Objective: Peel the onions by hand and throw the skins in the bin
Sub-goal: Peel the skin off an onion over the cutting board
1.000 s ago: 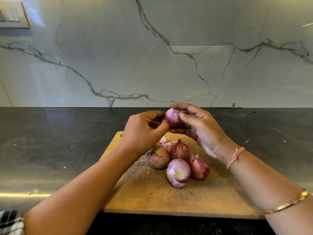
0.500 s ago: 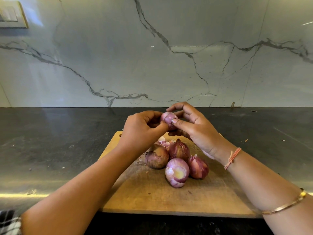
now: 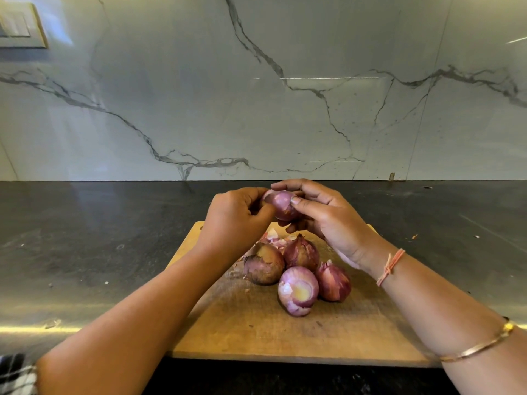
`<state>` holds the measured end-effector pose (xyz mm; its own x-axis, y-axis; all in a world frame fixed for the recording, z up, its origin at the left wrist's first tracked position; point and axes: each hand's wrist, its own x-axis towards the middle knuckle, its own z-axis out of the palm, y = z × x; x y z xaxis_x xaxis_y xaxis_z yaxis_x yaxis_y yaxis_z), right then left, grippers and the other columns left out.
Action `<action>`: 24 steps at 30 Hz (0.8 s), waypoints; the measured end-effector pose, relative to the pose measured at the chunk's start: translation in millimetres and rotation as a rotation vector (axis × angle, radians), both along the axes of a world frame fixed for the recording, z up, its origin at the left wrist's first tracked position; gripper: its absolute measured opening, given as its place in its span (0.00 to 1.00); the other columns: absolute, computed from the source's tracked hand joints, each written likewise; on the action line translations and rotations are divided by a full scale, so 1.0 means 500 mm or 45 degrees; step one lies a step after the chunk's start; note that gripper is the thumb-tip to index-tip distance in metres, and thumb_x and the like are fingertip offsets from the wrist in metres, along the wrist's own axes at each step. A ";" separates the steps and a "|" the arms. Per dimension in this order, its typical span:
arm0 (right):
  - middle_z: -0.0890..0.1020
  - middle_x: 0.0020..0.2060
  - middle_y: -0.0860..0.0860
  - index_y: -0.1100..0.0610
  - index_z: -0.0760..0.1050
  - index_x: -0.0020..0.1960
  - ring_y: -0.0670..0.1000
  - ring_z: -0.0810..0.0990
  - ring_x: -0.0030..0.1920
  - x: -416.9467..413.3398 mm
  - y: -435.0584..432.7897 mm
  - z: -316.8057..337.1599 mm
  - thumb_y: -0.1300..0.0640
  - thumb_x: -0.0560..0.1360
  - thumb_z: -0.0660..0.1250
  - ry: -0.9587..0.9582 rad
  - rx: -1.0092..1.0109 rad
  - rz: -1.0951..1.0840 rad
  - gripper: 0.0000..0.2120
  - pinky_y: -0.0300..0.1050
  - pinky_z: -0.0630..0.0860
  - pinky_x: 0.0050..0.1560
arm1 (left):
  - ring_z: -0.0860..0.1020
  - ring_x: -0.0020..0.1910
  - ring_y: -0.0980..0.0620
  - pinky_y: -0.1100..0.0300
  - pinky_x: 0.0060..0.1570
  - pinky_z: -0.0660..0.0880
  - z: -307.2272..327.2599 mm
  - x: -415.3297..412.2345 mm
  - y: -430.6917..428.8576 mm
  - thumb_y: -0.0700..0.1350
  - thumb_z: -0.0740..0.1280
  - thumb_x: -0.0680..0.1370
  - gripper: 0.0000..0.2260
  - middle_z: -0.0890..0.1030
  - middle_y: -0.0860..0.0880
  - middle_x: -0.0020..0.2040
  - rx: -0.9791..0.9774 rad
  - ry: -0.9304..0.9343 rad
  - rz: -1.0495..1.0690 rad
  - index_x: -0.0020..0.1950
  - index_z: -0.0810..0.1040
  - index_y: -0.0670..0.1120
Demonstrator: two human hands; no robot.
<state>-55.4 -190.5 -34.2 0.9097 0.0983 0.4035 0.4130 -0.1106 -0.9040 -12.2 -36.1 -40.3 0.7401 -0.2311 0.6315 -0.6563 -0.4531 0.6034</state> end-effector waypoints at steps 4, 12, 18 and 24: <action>0.83 0.54 0.55 0.55 0.79 0.54 0.49 0.82 0.48 0.002 -0.003 0.002 0.67 0.80 0.55 0.079 0.100 0.071 0.15 0.41 0.77 0.41 | 0.76 0.27 0.62 0.71 0.27 0.70 0.004 -0.004 -0.001 0.44 0.66 0.77 0.10 0.80 0.57 0.32 -0.024 0.049 -0.001 0.56 0.81 0.48; 0.82 0.48 0.56 0.57 0.78 0.50 0.53 0.80 0.38 0.002 -0.005 0.010 0.66 0.79 0.54 0.213 0.322 0.170 0.14 0.43 0.77 0.38 | 0.83 0.36 0.47 0.44 0.40 0.80 0.015 -0.005 0.003 0.43 0.67 0.75 0.08 0.84 0.51 0.35 -0.189 0.172 -0.006 0.44 0.79 0.56; 0.78 0.47 0.56 0.56 0.77 0.49 0.51 0.77 0.35 0.000 -0.007 0.010 0.64 0.79 0.56 0.242 0.329 0.144 0.11 0.41 0.74 0.35 | 0.81 0.33 0.54 0.61 0.35 0.79 0.012 0.006 0.010 0.44 0.66 0.76 0.07 0.82 0.55 0.34 -0.041 0.106 0.096 0.52 0.81 0.49; 0.78 0.48 0.58 0.57 0.76 0.55 0.48 0.76 0.34 0.005 -0.018 0.011 0.58 0.79 0.57 0.287 0.477 0.082 0.10 0.38 0.73 0.34 | 0.78 0.33 0.59 0.70 0.31 0.70 0.013 0.014 0.022 0.47 0.66 0.77 0.09 0.78 0.60 0.36 0.113 0.097 0.165 0.55 0.80 0.50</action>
<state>-53.0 -199.4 -28.7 0.9759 0.0423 0.2142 0.1961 0.2615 -0.9451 -5.1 -24.9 -33.7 0.8123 -0.1831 0.5537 -0.5428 -0.5846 0.6030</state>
